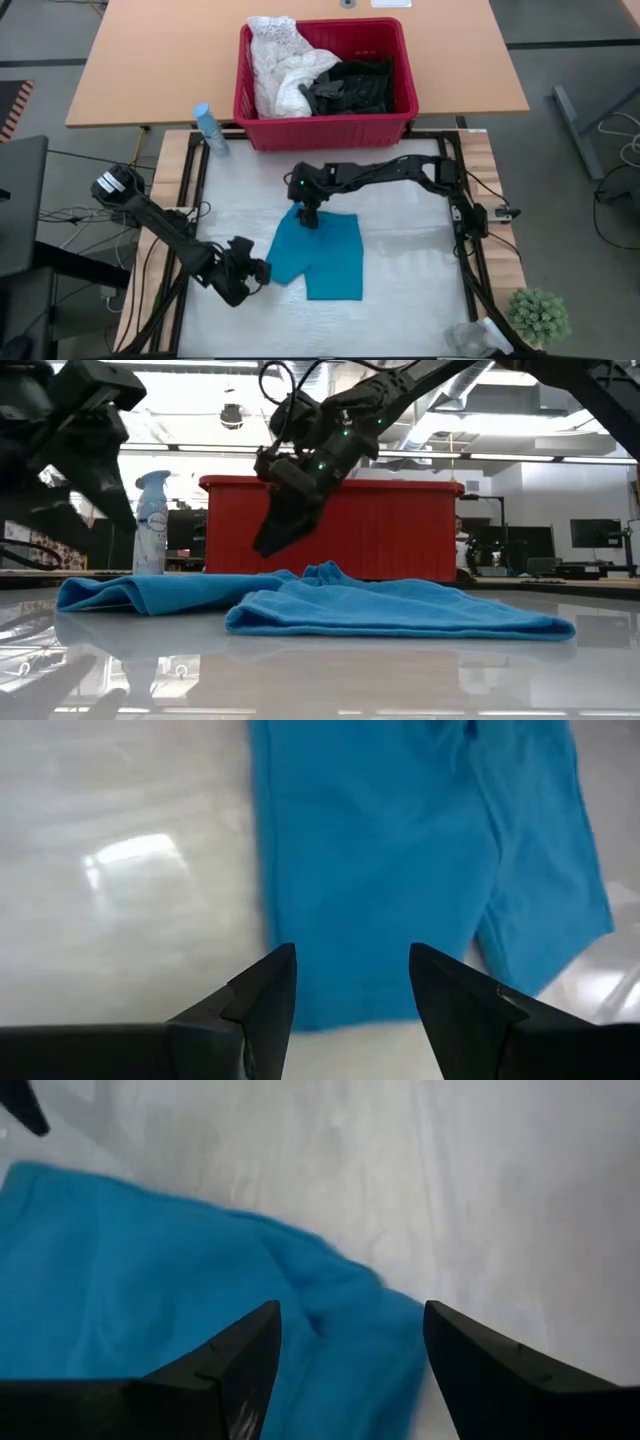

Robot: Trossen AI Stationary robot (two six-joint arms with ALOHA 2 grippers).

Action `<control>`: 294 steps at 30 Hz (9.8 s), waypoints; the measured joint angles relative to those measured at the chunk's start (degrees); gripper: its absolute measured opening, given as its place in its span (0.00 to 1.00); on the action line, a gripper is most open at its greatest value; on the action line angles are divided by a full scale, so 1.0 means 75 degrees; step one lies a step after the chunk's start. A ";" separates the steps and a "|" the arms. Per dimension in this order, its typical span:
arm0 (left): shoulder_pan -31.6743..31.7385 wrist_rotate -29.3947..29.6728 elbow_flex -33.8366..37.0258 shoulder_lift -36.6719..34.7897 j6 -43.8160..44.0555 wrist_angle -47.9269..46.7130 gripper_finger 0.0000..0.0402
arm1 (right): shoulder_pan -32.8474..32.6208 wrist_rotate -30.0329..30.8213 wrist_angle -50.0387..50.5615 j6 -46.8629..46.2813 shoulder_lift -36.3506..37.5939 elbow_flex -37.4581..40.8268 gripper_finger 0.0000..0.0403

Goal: Fold laundry
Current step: Fold the blue shorts

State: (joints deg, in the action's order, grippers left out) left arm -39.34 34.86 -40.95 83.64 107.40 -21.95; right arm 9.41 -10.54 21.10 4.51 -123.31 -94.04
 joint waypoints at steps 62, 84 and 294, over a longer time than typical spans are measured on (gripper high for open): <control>0.0508 -0.0628 -0.0003 0.1201 0.0007 0.1043 0.02 | 0.0542 -0.0120 0.0601 -0.0567 -0.0725 -0.0480 0.06; 0.2240 -0.0136 0.0006 -0.1281 -0.3108 0.0310 0.00 | 0.1016 -0.0007 0.2183 -0.0515 -0.0695 -0.2430 0.06; 0.3297 -0.3699 -0.1524 0.1043 -0.8158 -0.0637 0.00 | -0.0315 0.1230 0.0170 0.2936 0.2771 0.3127 0.09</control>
State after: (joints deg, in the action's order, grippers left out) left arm -14.61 7.12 -52.38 91.46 46.22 -26.73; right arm 7.05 -1.32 22.37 26.54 -102.53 -70.59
